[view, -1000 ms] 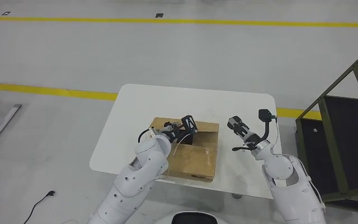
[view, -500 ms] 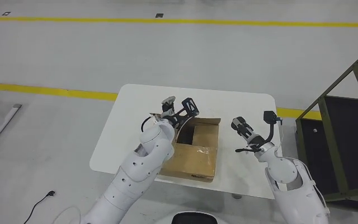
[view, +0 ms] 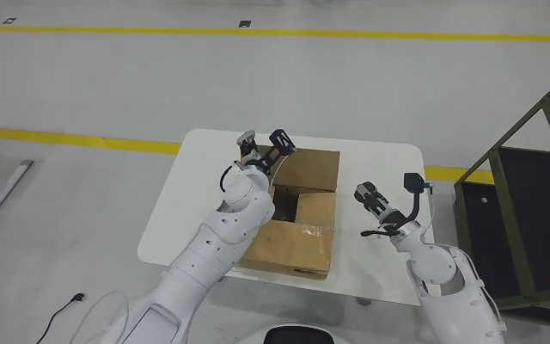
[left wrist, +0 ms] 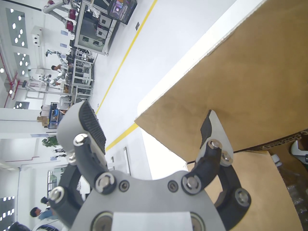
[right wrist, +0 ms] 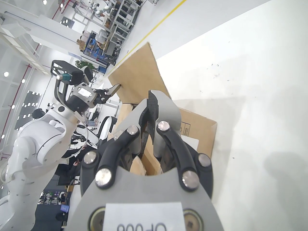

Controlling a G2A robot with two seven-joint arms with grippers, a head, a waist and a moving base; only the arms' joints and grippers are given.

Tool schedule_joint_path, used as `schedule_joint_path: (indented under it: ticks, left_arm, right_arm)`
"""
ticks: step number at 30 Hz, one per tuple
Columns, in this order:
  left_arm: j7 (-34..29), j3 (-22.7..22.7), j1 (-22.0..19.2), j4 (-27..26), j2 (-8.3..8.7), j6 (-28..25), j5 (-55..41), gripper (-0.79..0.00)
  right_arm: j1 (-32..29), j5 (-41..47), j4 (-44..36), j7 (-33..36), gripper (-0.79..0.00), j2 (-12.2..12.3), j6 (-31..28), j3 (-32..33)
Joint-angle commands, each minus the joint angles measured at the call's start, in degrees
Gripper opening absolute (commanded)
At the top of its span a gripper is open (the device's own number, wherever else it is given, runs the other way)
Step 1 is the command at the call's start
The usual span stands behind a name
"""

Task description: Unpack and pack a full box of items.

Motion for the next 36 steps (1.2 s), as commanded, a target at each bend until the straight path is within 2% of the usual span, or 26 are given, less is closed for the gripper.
schedule_joint_path:
  ticks: [1, 6, 10, 18, 21, 30, 34, 36]
  left_arm:
    - [0.1, 0.7, -1.0, 2.7, -0.69, 0.6, -0.2, 0.0]
    - [1.0, 1.3, -2.4, 6.3, -1.82, 1.6, -0.7, 0.0]
    - [1.4, 1.0, -3.0, 7.8, -2.27, 1.9, -0.6, 0.0]
    - [1.7, 0.0, -3.1, 9.0, -2.59, 1.2, -0.2, 0.0]
    - [1.6, -0.5, -3.0, 8.8, -2.59, 0.8, 0.0, 0.0]
    - [0.6, -3.9, -0.9, 4.5, -1.48, -1.7, 1.5, 0.0]
    - [-0.3, -6.2, 1.4, 0.0, -0.64, -3.6, 1.8, 0.0]
    - [-0.5, -7.8, 2.8, -3.2, -0.19, -6.2, 0.4, 0.0]
  right_arm:
    - [0.4, 0.0, 0.2, 0.0, -0.785, -0.1, 0.4, -0.5]
    - [3.6, -0.1, 2.4, 1.1, -0.785, -0.3, 1.3, -2.2]
    - [8.8, -1.1, 5.8, 2.5, -0.785, -0.7, 1.9, -5.0]
    - [21.9, -2.2, 18.9, 4.0, -0.785, -2.7, 6.1, -13.8]
    - [26.5, -3.0, 24.9, 6.6, -0.785, -3.8, 8.4, -18.1]
    - [34.7, 0.1, 37.1, 8.8, -0.785, -6.8, 8.9, -24.9]
    - [36.9, 1.1, 40.6, 9.0, -0.785, -7.7, 8.1, -26.1]
    - [37.6, 1.8, 41.7, 8.9, -0.785, -8.0, 7.3, -26.4]
